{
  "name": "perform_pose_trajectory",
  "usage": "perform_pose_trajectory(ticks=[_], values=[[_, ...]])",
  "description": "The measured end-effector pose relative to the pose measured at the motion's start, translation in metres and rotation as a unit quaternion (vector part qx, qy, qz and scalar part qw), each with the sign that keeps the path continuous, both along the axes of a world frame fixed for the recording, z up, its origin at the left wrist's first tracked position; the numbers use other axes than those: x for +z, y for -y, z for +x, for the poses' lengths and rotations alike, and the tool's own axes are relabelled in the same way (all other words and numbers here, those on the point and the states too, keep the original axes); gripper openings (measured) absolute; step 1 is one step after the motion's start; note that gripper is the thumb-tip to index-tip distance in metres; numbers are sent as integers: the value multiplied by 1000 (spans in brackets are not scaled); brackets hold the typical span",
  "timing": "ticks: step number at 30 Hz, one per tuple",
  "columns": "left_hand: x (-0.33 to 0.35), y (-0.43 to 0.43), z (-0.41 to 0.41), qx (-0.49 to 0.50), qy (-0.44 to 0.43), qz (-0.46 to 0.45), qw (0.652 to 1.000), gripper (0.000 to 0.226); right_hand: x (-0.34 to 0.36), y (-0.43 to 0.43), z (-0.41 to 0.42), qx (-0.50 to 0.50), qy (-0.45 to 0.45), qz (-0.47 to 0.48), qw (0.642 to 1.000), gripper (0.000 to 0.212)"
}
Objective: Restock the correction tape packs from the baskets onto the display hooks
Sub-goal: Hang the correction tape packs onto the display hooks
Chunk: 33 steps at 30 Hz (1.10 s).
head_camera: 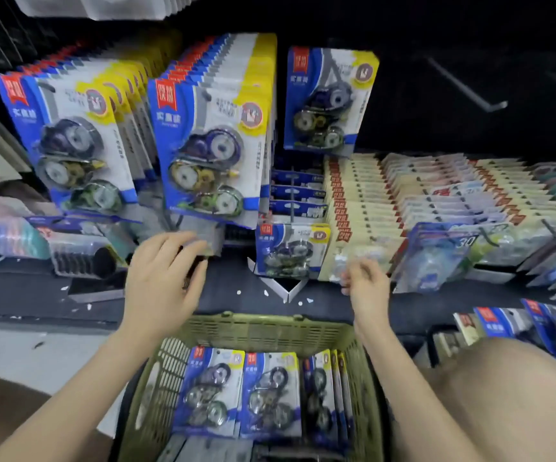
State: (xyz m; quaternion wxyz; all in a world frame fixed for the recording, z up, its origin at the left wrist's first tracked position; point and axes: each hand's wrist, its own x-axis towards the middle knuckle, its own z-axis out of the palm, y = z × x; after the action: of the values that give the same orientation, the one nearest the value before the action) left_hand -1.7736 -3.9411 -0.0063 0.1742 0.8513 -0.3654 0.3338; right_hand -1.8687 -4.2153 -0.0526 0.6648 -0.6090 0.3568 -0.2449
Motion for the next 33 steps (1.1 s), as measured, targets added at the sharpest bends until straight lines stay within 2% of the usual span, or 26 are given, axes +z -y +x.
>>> perform_pose_trajectory(ticks=[3, 6, 8, 10, 12, 13, 18, 21, 23, 25, 28, 31, 33], values=[[-63, -33, -20, 47, -103, 59, 992, 36, -74, -31, -28, 156, -200, 21, 967, 22], [-119, -66, -41, 96, -192, 99, 972, 40, -137, -60, -52, 295, -316, -42, 901, 22], [-152, -92, -56, 134, -259, 123, 949, 47, -158, -79, -69, 435, -352, -36, 828, 29], [-177, -118, -71, 169, -320, 152, 920, 54, -174, -94, -86, 554, -391, -52, 733, 36], [-195, -135, -84, 197, -356, 154, 900, 61, -186, -102, -98, 607, -436, -81, 659, 60], [-202, -139, -90, 207, -368, 147, 894, 64, -191, -103, -101, 614, -451, -88, 642, 70], [-216, -142, -108, 230, -422, 95, 872, 59, -203, -97, -106, 632, -467, -102, 610, 77], [-216, -141, -108, 223, -433, 81, 870, 64, -205, -99, -108, 633, -467, -161, 597, 73], [-214, -140, -107, 224, -438, 82, 867, 67, -206, -99, -110, 639, -460, -202, 582, 67], [-214, -139, -107, 229, -438, 79, 866, 68, -208, -98, -111, 636, -449, -212, 591, 55], [-215, -139, -106, 233, -434, 82, 866, 68, -208, -97, -109, 620, -425, -287, 593, 32], [-217, -139, -106, 233, -442, 85, 862, 68, -201, -94, -106, 623, -408, -329, 580, 27], [-219, -139, -105, 235, -445, 80, 860, 68, -189, -89, -101, 615, -394, -356, 583, 26]])
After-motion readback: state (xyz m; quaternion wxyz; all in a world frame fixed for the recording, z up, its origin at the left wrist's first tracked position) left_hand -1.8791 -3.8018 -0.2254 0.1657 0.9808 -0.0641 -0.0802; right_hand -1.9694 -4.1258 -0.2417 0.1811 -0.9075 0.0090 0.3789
